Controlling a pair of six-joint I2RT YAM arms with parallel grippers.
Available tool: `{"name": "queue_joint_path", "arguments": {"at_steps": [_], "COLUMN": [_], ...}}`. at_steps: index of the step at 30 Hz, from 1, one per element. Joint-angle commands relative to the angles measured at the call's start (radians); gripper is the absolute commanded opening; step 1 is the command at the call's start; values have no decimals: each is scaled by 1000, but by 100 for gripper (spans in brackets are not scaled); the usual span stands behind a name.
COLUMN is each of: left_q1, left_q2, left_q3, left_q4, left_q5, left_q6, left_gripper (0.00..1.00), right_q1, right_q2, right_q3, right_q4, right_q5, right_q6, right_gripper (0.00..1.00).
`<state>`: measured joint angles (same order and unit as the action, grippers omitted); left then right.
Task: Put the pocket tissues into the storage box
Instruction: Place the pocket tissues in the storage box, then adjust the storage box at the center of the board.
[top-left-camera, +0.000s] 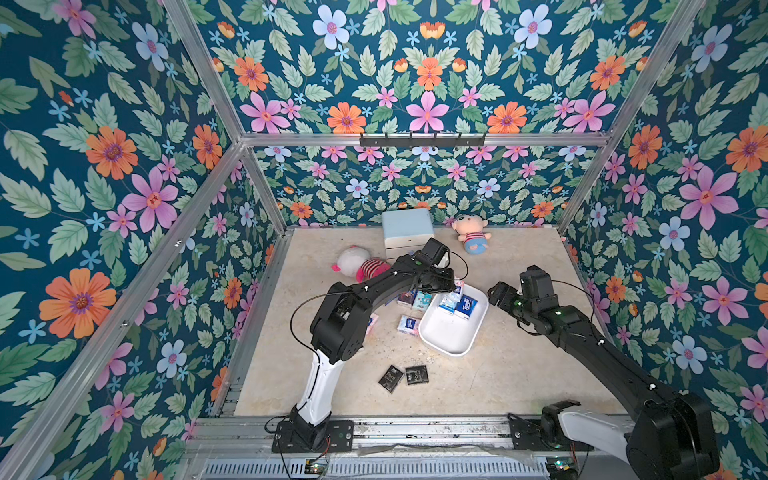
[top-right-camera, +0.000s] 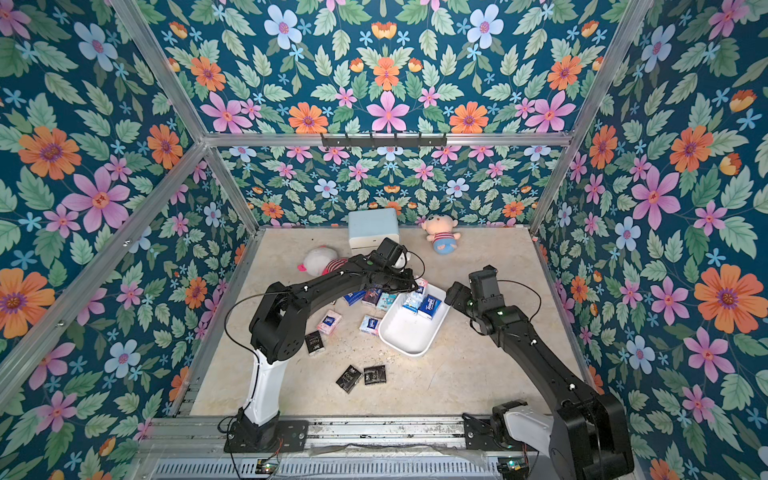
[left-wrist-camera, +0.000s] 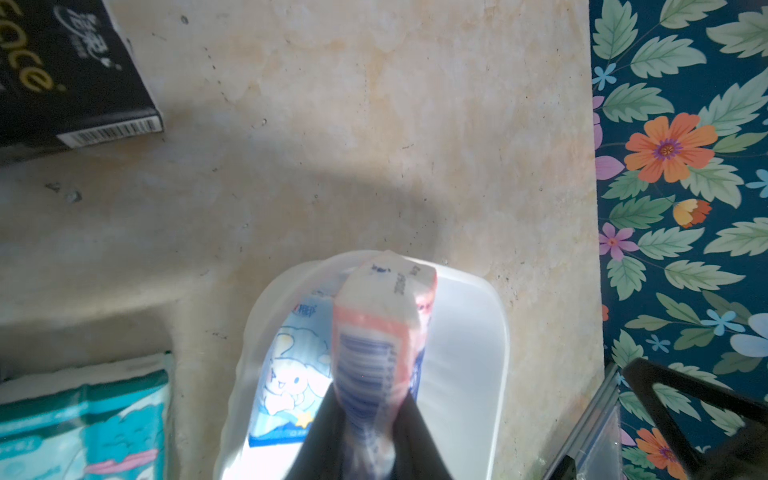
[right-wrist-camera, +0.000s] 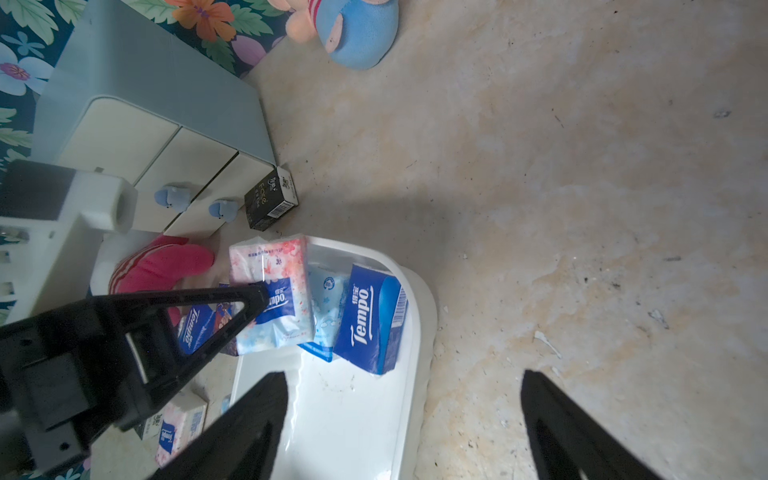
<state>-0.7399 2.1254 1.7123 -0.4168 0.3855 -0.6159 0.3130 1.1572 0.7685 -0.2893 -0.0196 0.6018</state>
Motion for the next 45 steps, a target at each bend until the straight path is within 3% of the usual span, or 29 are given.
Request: {"name": "queue_joint_path", "arguments": {"at_steps": [1,9,11,15,18,26,33,40,45], "left_q1": [-7,-9,-9,-8,-8,-5,54,191,237], "left_q2": [-17,13,20,24,7,-120,-333,-572,-688], "left_q3": [-17,9,21,57,83,81,-195,-568,-720], "left_q4": [-39,-51,-53,-72,-94,-161,-106,-50,-62], "left_q5": [-24,-27,-29,-53,-97,-250,-387,-412,-437], "left_q6": [21,37,40,44,49,53,-70,-201,-224], "left_gripper": [23,27,32,54,63,67,67,67,67], "right_q1": [0,1,0,1,0,41,92,93,93], "right_q2": [-7,-17,-18,-23,-18,42,172,289,360], "right_q3": [-7,-13,-18,-29,-32,-39,1,76,131], "right_q4": [-2,-4,-3,-2,5,42,49,12,-28], "right_q5": [-8,-14,-18,-22,-50,-87,-49,-11,10], "right_q6": [-12,-8,-4,2,3,8,7,-54,-111], "right_gripper": [92,92,92,93,92,90,79,55,36]}}
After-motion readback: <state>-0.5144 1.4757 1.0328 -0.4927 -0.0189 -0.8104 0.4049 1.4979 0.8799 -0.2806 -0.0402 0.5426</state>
